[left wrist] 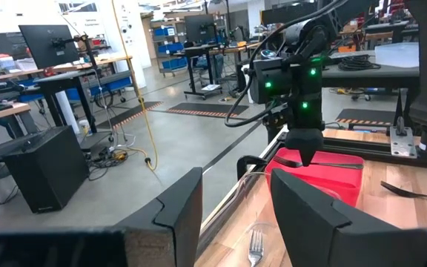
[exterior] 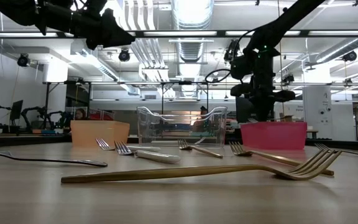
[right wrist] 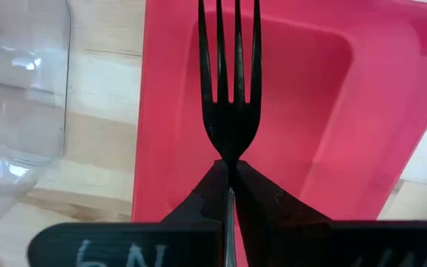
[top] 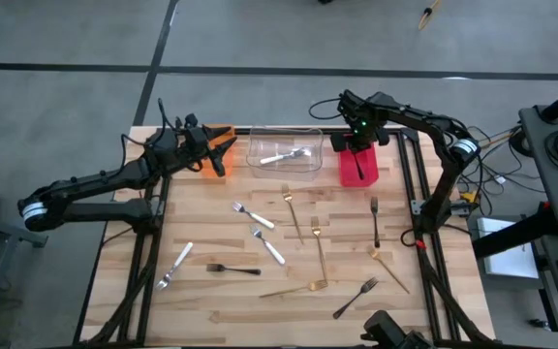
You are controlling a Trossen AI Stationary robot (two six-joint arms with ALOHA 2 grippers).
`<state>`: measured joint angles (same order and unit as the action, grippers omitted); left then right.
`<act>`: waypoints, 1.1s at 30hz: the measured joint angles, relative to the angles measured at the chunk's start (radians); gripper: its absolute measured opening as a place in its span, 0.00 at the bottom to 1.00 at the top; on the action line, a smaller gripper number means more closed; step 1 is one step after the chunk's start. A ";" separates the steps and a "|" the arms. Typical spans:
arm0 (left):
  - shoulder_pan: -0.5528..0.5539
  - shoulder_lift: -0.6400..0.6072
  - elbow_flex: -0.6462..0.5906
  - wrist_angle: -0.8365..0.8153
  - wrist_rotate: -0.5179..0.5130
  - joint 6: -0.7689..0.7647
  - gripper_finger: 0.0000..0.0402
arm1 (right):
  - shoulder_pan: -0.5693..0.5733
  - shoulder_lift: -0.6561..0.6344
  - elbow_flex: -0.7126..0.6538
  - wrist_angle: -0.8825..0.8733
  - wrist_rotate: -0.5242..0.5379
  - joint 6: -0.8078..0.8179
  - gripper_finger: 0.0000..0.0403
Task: Sort silverware by color (type)
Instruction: Put the black fork into the red bin
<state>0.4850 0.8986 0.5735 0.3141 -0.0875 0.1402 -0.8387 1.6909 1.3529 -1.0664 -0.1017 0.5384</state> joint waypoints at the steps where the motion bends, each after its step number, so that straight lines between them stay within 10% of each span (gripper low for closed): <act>1: 0.000 0.000 0.000 0.000 0.000 0.003 0.35 | 0.000 0.000 0.000 0.001 0.000 0.003 0.02; 33: 0.000 0.000 0.000 -0.009 0.000 0.005 0.35 | 0.001 0.000 -0.037 0.075 -0.003 0.098 0.02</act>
<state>0.4850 0.8982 0.5735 0.3056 -0.0875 0.1452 -0.8375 1.6905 1.3157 -0.9911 -0.1047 0.6361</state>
